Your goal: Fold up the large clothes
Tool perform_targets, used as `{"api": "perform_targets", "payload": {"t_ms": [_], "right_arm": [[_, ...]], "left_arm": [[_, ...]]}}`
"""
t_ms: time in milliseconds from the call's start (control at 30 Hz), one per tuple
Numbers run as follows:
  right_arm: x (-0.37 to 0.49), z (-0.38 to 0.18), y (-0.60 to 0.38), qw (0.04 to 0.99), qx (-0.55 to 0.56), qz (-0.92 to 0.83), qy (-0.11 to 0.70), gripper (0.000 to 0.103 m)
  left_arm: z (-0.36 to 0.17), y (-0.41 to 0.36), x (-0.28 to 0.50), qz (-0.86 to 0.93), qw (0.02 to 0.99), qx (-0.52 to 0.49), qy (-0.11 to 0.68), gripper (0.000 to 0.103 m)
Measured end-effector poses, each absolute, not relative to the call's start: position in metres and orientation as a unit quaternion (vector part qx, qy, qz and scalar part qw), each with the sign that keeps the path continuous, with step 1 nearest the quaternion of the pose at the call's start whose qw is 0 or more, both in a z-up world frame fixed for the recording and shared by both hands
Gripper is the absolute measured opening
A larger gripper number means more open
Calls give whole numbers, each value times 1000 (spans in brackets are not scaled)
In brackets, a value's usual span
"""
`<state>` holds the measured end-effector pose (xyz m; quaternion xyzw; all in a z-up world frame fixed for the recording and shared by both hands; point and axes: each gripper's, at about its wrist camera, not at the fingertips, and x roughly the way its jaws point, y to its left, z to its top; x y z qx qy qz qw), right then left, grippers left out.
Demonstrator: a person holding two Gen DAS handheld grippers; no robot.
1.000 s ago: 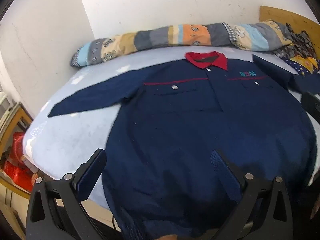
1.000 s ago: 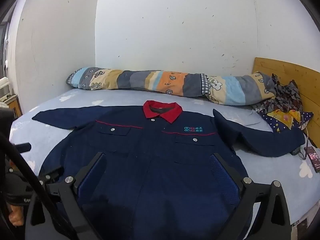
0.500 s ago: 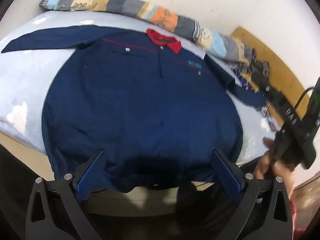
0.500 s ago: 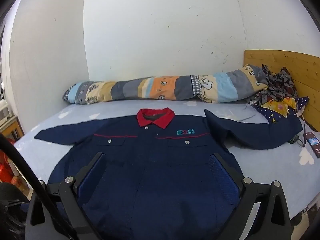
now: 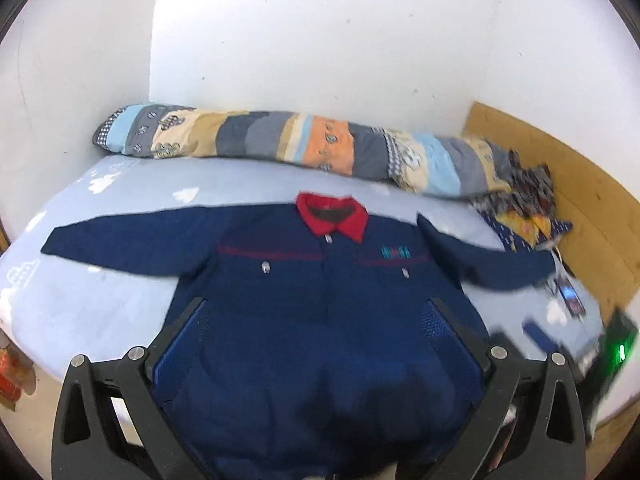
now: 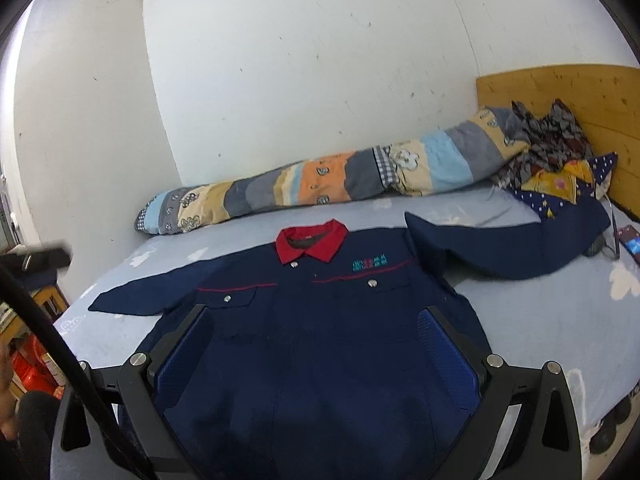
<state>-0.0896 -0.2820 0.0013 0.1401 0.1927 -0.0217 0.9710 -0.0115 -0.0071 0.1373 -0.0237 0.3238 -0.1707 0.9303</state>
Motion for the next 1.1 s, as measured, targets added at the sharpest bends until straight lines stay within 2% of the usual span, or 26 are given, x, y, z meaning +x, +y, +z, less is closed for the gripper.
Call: {"api": "perform_targets", "payload": {"t_ms": [167, 367, 467, 767, 900, 1100], "right_arm": [[-91, 10, -284, 971, 128, -25, 200, 103], [-101, 46, -309, 974, 136, -27, 180, 103], [-101, 63, -320, 980, 120, -38, 157, 103], [-86, 60, -315, 979, 153, -7, 133, 103], [-69, 55, -299, 974, 170, 20, 151, 103], [-59, 61, -273, 979, 128, 32, 152, 103]], "left_arm": [[131, -8, 34, -175, 927, -40, 329, 103], [93, 8, 34, -142, 947, -30, 288, 103], [83, 11, 39, -128, 946, -15, 298, 103], [89, 28, 30, -109, 952, -42, 283, 103], [95, 21, 21, -101, 954, -38, 279, 103], [117, 9, 12, -99, 960, -26, 261, 103]]}}
